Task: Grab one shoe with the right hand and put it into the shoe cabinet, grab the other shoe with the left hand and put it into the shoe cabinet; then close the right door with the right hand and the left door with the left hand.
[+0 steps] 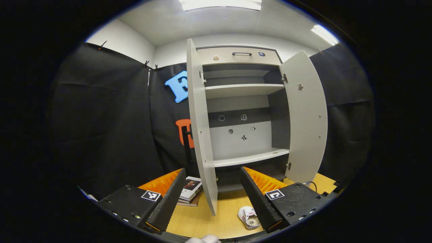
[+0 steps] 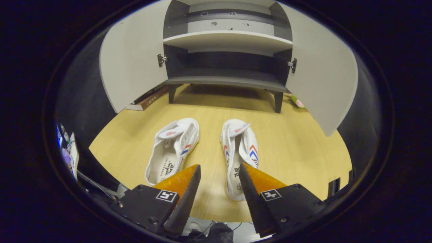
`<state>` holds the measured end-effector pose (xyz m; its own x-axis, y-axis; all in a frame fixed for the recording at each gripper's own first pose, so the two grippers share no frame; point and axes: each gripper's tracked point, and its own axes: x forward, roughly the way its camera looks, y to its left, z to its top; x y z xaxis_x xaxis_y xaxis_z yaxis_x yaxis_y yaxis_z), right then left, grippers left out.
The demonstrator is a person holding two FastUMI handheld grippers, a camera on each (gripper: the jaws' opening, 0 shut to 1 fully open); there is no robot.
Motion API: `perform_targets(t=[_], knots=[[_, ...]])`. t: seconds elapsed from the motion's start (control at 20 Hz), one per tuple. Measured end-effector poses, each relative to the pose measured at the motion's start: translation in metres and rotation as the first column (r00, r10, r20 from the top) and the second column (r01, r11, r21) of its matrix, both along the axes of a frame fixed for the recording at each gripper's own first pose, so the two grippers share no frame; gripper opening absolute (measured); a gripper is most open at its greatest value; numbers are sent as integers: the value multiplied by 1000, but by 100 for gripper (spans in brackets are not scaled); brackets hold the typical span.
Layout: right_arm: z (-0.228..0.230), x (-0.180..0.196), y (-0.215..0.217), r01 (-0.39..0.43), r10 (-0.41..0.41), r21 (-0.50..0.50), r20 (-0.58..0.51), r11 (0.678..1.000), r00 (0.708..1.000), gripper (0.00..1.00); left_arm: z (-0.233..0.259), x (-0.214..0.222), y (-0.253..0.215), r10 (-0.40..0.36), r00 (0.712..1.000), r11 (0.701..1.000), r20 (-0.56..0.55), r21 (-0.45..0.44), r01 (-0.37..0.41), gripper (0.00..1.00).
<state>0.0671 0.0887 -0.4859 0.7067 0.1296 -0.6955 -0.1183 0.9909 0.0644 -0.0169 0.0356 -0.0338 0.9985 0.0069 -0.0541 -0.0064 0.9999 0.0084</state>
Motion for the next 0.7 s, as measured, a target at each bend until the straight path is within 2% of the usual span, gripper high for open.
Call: perform_targets(t=[0.05,0.2,0.25,0.3,0.35,0.5,0.55,0.6,0.65,0.7], knots=[[-7,7,-1,8,-8,7,-18,1000,1000,72,1,3,-3,-4,1000,1000,0,-3,4,96],[-23,31,1,15,-14,37,-44,999,999,68,2,13,-9,-1,1000,1000,-3,-7,1,96],[-27,36,3,15,-13,48,-49,999,999,60,1,18,-11,3,1000,1000,-2,-10,-3,96],[-30,42,5,19,-16,62,-59,998,998,62,0,21,-13,6,1000,1000,-2,-14,-6,96],[-31,49,7,21,-16,81,-58,996,998,57,-2,25,-14,11,1000,1000,-5,-20,-11,96],[-40,72,6,52,-48,87,-55,995,997,48,-6,33,-15,24,999,999,-21,-28,-25,96],[-45,76,6,59,-53,85,-65,995,996,34,-7,34,-15,28,999,999,-27,-29,-29,96],[-48,80,4,68,-63,82,-67,994,996,34,-9,36,-16,31,999,999,-33,-31,-32,100],[-49,83,1,82,-77,80,-66,993,995,14,-9,37,-16,35,999,999,-34,-34,-36,100],[-47,83,2,86,-80,86,-67,993,995,18,-9,37,-17,33,999,999,-35,-39,-34,96]])
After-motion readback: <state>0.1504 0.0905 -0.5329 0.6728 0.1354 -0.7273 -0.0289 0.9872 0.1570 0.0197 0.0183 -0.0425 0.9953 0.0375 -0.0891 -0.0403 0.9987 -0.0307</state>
